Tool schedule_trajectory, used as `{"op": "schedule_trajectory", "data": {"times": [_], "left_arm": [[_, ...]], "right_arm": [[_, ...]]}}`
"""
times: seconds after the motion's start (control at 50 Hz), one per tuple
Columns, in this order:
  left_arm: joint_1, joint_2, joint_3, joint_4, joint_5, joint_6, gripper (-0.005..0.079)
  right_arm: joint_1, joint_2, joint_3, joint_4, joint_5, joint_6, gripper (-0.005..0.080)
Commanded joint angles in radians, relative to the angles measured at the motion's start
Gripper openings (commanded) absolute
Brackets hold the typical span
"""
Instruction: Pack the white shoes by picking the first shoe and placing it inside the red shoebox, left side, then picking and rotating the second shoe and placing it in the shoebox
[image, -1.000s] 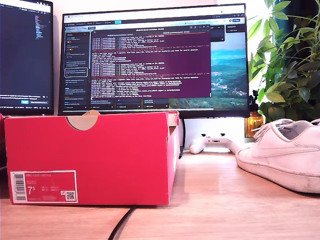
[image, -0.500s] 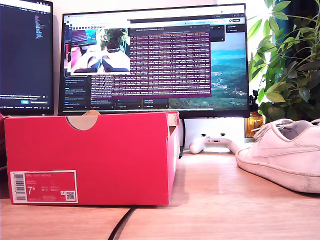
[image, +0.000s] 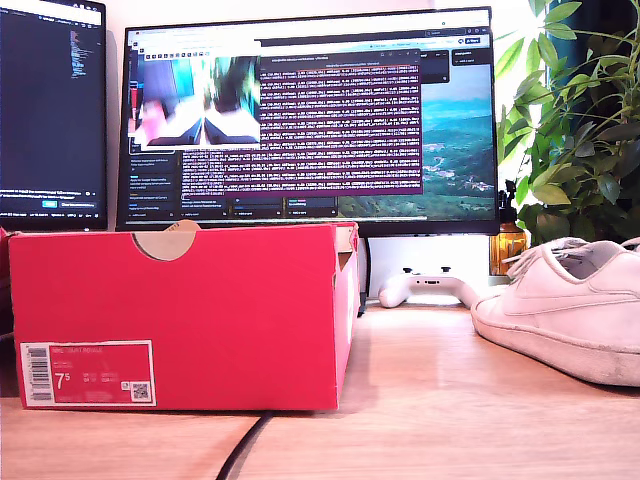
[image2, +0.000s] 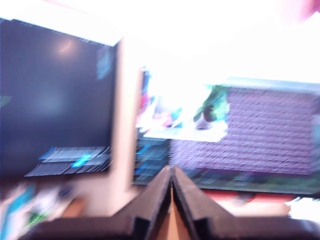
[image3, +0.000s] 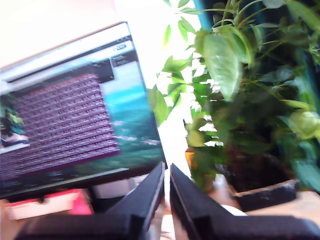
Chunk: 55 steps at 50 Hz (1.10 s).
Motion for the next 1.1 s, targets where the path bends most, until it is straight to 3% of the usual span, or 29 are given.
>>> {"op": "schedule_trajectory", "data": {"times": [0.0, 0.22, 0.48, 0.56, 0.76, 0.78, 0.88, 1.08], "left_arm": [[-0.001, -0.003, 0.018, -0.013, 0.041, -0.004, -0.0014], [-0.001, 0.011, 0.143, -0.228, 0.166, 0.044, -0.0014], [-0.001, 0.142, 0.341, -0.531, 0.311, 0.248, -0.0017], [-0.001, 0.218, 0.415, -0.645, 0.335, 0.362, -0.0018], [-0.016, 0.439, 0.599, -0.959, 0.335, 0.476, -0.0018], [-0.020, 0.460, 0.614, -0.990, 0.333, 0.534, -0.0018], [-0.057, 0.569, 0.671, -1.119, 0.317, 0.620, -0.0018], [-0.197, 0.709, 0.688, -1.241, 0.162, 0.728, -0.0018]], "right_arm": [[0.006, -0.006, 0.056, -0.009, -0.029, 0.008, -0.0011], [0.006, 0.020, 0.192, -0.172, -0.095, 0.005, -0.0011], [0.006, 0.168, 0.357, -0.301, -0.207, -0.014, -0.0011], [0.006, 0.233, 0.415, -0.345, -0.238, -0.034, -0.0011], [0.006, 0.421, 0.578, -0.496, -0.253, -0.055, -0.0011], [0.006, 0.442, 0.597, -0.514, -0.253, -0.056, -0.0011], [0.006, 0.541, 0.692, -0.611, -0.256, -0.057, -0.0011], [0.008, 0.726, 0.844, -0.769, -0.256, -0.065, -0.0011]]}}
